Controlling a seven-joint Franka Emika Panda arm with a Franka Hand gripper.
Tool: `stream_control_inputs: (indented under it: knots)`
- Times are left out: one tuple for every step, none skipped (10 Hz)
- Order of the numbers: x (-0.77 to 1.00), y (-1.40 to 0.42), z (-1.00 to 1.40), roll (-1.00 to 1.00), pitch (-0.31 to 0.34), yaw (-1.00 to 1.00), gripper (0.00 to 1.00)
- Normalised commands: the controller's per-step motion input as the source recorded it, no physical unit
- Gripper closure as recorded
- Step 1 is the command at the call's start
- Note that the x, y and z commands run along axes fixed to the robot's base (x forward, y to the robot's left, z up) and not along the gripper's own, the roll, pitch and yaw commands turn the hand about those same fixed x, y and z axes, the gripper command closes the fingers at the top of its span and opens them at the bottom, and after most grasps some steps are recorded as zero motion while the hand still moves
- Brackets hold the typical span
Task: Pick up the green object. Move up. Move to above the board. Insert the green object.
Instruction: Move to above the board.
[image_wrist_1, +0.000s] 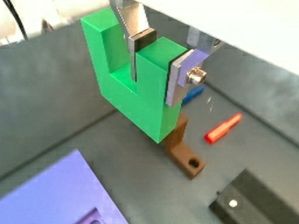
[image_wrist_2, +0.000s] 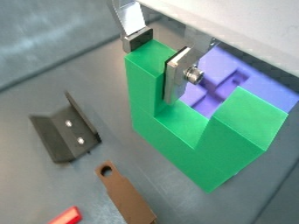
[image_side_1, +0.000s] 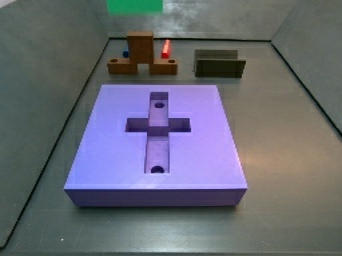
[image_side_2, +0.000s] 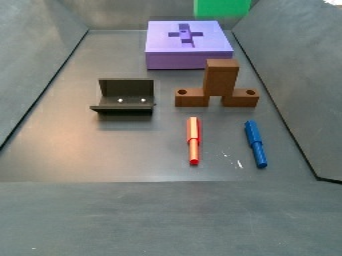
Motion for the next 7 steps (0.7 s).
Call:
stream_control_inputs:
  knots:
    - [0.05,0.0,0.65,0.01,0.076,0.0,1.0]
    - [0.05,0.0,0.3,0.01,0.059,0.0,1.0]
    - [0.03,0.0,0.2,0.0,0.05,0.0,1.0]
    - [0.16,-1.4,0.33,0.05,0.074,-0.53,1.0]
    - [0.16,-1.4,0.3,0.07,0.078,-0.47,1.0]
    - [0.18,-1.4,0.31,0.06,0.115,-0.29,1.0]
    - [0.24,-1.4,0.31,0.01,0.145,-0.13,1.0]
